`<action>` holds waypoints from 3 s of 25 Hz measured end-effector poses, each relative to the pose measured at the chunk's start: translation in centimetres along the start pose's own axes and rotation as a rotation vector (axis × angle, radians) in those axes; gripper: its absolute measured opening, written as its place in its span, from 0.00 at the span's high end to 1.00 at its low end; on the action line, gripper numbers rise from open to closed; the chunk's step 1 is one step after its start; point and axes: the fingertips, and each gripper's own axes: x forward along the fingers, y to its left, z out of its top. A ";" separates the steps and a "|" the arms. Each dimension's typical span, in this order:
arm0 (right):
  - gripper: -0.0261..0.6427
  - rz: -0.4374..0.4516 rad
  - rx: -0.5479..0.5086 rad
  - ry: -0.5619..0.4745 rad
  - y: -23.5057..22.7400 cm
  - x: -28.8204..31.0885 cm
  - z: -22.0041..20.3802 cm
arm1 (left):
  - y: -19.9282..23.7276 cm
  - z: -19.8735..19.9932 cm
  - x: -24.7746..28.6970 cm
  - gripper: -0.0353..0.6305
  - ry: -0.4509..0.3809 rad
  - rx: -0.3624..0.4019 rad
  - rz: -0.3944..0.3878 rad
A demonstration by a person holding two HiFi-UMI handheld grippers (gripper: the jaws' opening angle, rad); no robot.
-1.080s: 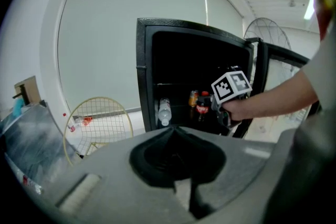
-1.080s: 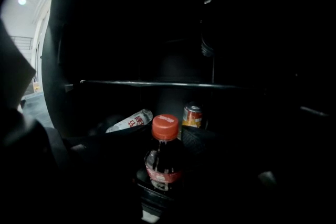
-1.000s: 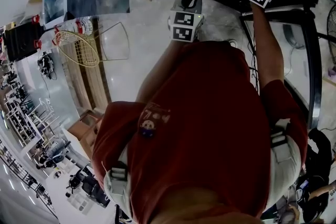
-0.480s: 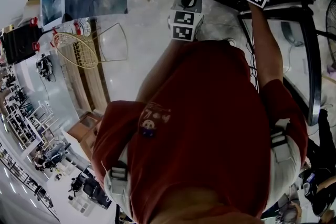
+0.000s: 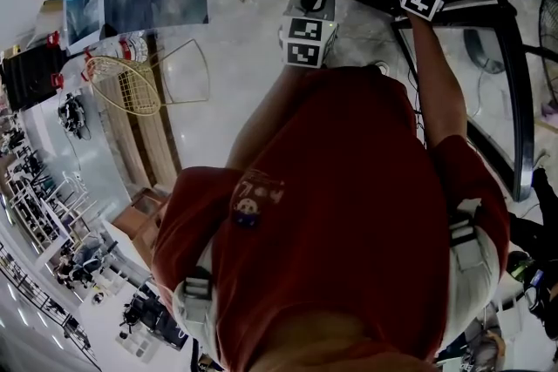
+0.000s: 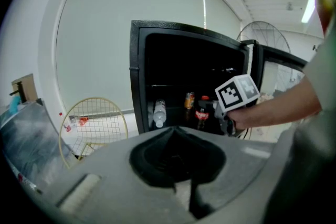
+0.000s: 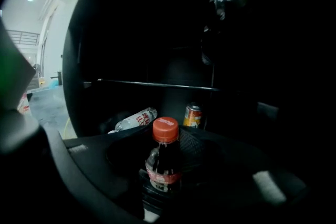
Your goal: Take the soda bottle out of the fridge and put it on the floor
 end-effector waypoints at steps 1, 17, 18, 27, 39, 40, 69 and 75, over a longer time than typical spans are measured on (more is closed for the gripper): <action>0.74 0.000 0.001 0.000 0.0 -0.4 -0.3 | -0.2 0.0 -0.1 0.95 -0.001 0.001 -0.004; 0.74 0.054 -0.019 -0.050 1.1 -7.9 0.1 | -2.1 -0.3 -0.2 0.95 0.007 0.017 -0.048; 0.74 0.059 -0.017 -0.056 1.2 -8.4 0.3 | -2.1 -0.2 -0.1 0.95 0.000 0.018 -0.046; 0.74 0.097 -0.012 -0.104 2.9 -13.1 1.6 | -2.4 1.4 -0.3 0.95 -0.062 0.031 -0.039; 0.74 0.109 -0.005 -0.081 2.7 -18.0 0.5 | -3.4 1.6 -1.0 0.95 -0.124 0.064 -0.040; 0.74 0.110 -0.004 -0.076 2.7 -18.2 0.2 | -3.4 1.7 -1.1 0.95 -0.128 0.065 -0.039; 0.74 0.323 -0.068 0.027 2.8 -19.5 -5.4 | -7.7 -3.3 -1.4 0.95 -0.015 -0.009 0.081; 0.74 0.417 -0.072 0.088 4.7 -19.3 -8.1 | -7.3 -7.3 -3.1 0.95 0.034 -0.070 0.140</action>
